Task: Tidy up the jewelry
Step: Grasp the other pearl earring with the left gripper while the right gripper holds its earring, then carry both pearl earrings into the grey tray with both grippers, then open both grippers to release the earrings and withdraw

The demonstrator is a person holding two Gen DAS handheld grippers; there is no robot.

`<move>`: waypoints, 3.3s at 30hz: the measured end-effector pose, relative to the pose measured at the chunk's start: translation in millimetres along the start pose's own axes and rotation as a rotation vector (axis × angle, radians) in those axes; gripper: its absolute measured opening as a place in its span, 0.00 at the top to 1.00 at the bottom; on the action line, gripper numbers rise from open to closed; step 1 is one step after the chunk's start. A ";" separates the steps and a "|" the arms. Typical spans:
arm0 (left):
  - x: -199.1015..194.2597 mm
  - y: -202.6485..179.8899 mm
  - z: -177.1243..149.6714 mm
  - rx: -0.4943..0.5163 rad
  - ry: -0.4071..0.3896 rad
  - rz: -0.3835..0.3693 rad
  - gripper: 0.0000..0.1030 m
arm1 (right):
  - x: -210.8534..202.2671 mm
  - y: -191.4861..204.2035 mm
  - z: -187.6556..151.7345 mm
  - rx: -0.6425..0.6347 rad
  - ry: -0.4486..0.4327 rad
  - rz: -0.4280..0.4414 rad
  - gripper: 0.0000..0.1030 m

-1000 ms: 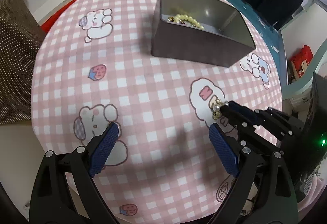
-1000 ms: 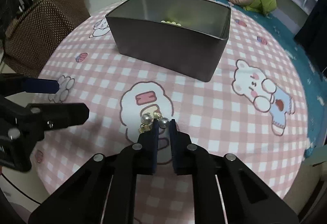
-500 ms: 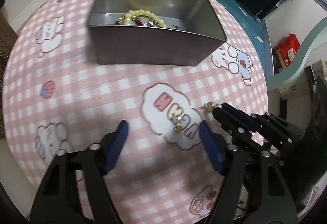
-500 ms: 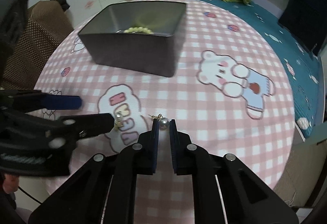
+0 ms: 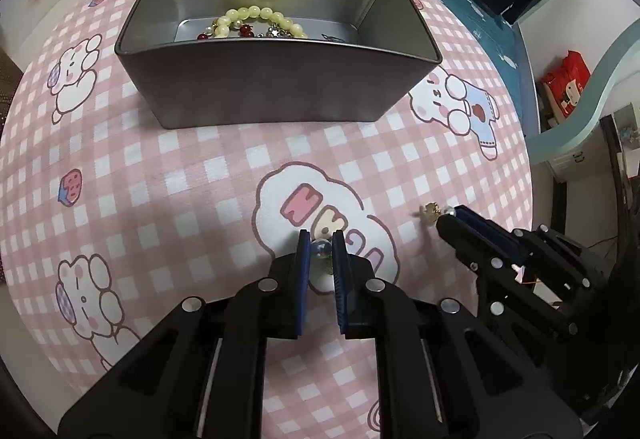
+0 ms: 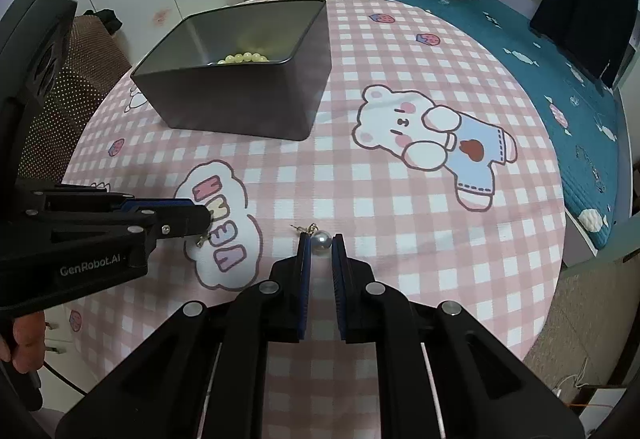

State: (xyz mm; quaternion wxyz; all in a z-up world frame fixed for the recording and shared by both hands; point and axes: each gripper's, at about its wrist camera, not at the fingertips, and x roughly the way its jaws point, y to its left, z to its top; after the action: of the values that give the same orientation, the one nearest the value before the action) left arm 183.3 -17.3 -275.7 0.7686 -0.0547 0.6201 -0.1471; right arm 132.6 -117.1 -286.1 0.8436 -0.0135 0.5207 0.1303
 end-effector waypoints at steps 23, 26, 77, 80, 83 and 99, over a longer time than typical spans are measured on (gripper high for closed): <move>-62.9 5.3 24.7 -0.023 -0.151 0.018 0.89 | -41.1 6.3 47.9 -0.039 -0.146 -0.001 0.91; -70.3 4.0 30.1 -0.026 -0.173 0.021 0.89 | -43.5 8.9 57.3 -0.052 -0.164 0.005 0.91; -53.1 17.8 83.6 -0.020 -0.136 -0.028 0.77 | 12.1 32.4 106.6 -0.123 -0.066 0.118 0.89; -51.7 17.9 83.9 -0.020 -0.131 -0.032 0.77 | 11.7 31.1 106.8 -0.120 -0.065 0.116 0.89; -51.2 17.6 83.9 -0.015 -0.128 -0.029 0.77 | 12.0 30.4 107.2 -0.118 -0.065 0.116 0.89; -62.1 16.2 77.9 -0.009 -0.154 -0.011 0.77 | -4.6 28.8 103.0 -0.097 -0.089 0.096 0.89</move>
State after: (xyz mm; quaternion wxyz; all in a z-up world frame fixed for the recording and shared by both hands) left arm 249.7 8.6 -204.3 0.8129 -0.0728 0.5596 -0.1438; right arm 214.0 -73.9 -231.7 0.8570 -0.0236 0.4759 0.1961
